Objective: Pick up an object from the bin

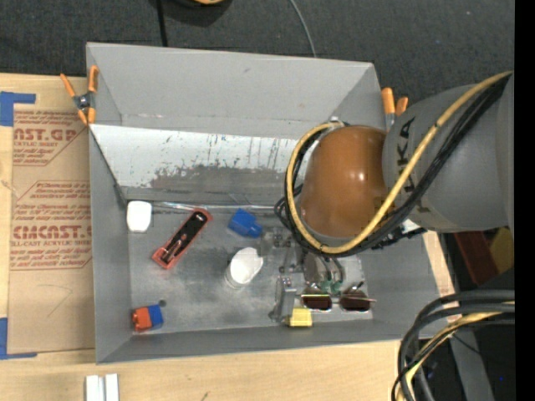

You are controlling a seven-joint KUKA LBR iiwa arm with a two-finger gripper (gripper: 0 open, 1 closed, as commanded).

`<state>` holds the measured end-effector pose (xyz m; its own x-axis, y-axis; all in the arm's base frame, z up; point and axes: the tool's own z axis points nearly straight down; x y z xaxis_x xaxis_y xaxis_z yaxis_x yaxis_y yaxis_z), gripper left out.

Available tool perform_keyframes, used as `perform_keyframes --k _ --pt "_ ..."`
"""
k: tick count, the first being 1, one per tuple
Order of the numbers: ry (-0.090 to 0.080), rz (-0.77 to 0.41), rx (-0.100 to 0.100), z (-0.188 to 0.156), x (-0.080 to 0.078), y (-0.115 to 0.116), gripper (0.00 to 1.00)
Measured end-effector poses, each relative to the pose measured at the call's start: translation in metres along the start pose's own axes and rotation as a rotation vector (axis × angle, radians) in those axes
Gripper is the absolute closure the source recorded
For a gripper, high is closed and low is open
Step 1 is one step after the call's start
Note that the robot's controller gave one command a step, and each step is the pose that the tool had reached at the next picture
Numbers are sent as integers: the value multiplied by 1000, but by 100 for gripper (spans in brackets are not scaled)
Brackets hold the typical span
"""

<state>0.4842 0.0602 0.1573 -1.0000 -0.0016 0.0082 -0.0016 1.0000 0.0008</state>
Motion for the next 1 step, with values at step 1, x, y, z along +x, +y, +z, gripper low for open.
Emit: perform_keyframes --k 1 --pt "-8 1 -1 -4 -2 0 0"
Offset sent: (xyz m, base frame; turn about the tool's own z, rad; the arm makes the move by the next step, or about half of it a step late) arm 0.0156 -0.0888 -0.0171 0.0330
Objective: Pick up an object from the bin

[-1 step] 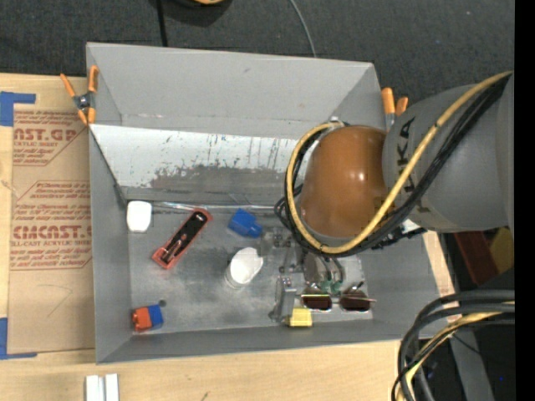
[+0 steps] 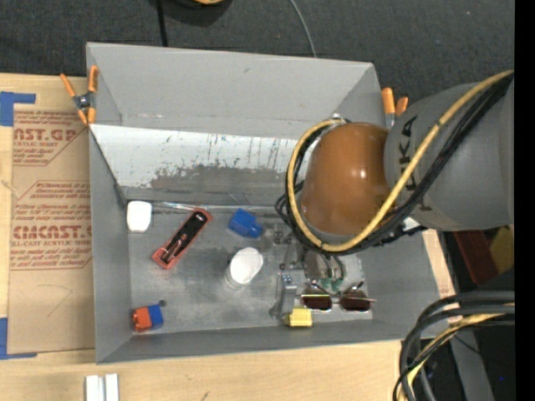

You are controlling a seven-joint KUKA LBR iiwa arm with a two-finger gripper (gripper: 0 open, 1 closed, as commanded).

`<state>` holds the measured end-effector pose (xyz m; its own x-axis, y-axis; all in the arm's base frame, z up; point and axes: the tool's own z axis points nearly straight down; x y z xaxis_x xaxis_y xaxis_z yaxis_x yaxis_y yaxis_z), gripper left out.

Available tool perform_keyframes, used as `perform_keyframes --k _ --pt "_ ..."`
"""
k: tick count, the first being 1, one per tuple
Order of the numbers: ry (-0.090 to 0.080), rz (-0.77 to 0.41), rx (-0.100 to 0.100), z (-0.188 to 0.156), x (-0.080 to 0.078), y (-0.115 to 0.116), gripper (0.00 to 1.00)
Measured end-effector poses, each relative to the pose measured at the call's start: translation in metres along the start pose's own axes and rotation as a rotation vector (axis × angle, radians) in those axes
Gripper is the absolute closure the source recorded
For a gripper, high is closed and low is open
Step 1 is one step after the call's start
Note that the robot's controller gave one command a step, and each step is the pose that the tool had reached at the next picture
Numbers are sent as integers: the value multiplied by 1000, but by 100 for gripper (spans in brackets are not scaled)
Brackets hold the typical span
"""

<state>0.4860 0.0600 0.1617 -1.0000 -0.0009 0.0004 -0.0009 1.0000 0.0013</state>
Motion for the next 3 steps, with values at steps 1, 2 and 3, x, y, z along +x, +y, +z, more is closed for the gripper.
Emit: perform_keyframes --k 1,2,3 --pt "4 11 -1 12 -8 -46 0" --pt "1 -41 4 36 -17 -76 0" --pt "0 -93 0 68 -38 -31 0"
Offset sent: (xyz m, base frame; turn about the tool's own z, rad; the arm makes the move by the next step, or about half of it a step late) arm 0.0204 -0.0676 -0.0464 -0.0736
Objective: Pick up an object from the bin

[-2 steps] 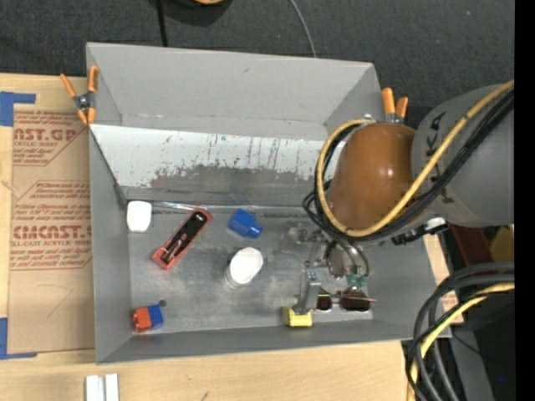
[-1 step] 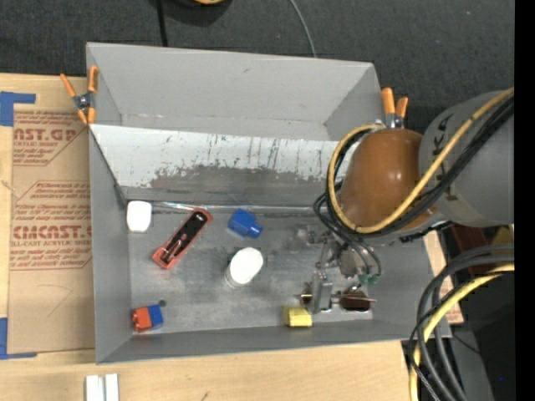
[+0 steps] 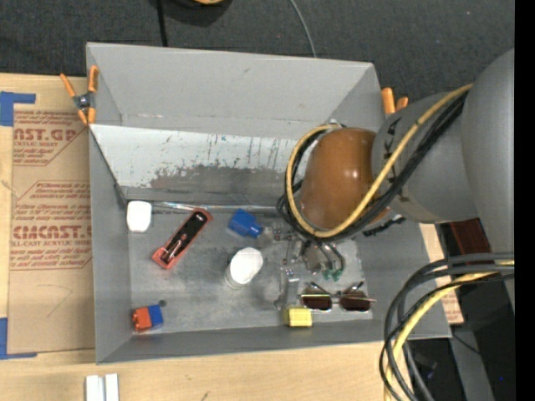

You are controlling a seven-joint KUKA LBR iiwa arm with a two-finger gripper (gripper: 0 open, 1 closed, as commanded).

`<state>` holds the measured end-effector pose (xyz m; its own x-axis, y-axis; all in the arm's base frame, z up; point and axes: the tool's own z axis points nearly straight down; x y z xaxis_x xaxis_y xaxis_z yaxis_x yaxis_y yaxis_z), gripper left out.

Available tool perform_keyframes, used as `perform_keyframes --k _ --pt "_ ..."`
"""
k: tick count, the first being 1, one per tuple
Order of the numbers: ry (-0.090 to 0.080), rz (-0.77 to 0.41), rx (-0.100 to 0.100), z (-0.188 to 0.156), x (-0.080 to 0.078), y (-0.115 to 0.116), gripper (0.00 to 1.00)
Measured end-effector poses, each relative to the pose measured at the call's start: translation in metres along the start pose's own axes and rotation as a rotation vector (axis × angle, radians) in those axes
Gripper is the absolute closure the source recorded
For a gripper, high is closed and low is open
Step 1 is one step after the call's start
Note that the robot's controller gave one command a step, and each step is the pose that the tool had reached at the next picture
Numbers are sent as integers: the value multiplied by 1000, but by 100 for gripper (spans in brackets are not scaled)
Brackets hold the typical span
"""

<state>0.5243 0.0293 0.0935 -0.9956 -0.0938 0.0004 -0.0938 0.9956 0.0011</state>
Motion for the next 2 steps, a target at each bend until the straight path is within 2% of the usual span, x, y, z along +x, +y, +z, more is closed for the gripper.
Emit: perform_keyframes --k 1,2 --pt "1 -110 -2 15 -10 19 0" --pt "-2 -368 -1 19 -25 -8 100"
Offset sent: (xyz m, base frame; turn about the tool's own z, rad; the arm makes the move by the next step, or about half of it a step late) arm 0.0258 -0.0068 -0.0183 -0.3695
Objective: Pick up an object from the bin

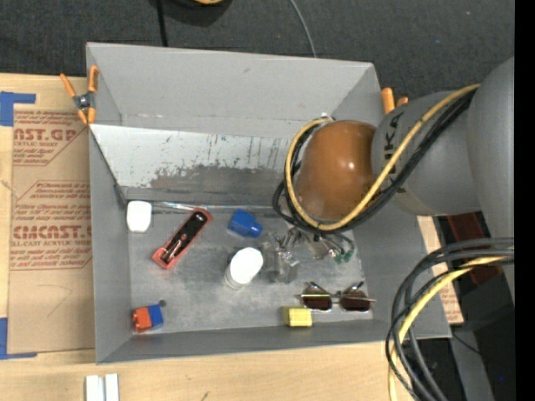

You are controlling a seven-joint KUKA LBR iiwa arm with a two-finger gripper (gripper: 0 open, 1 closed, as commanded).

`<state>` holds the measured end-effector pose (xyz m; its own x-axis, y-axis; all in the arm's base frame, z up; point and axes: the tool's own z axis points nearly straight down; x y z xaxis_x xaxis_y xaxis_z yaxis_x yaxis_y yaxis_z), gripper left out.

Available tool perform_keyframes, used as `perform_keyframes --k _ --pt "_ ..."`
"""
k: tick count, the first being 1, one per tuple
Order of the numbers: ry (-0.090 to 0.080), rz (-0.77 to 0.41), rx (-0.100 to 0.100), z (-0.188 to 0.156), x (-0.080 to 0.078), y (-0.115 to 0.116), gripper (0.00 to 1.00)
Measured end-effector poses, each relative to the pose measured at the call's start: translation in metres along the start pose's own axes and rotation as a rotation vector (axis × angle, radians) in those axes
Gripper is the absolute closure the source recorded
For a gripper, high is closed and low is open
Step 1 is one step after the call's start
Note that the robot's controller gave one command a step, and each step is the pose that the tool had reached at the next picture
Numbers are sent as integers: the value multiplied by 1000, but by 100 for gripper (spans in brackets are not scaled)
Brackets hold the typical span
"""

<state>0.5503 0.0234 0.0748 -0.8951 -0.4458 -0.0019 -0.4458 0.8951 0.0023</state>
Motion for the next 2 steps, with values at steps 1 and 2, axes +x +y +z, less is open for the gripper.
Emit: perform_keyframes --k 1,2 --pt "0 0 -1 0 0 0 0" --pt "0 0 -1 0 0 0 0"
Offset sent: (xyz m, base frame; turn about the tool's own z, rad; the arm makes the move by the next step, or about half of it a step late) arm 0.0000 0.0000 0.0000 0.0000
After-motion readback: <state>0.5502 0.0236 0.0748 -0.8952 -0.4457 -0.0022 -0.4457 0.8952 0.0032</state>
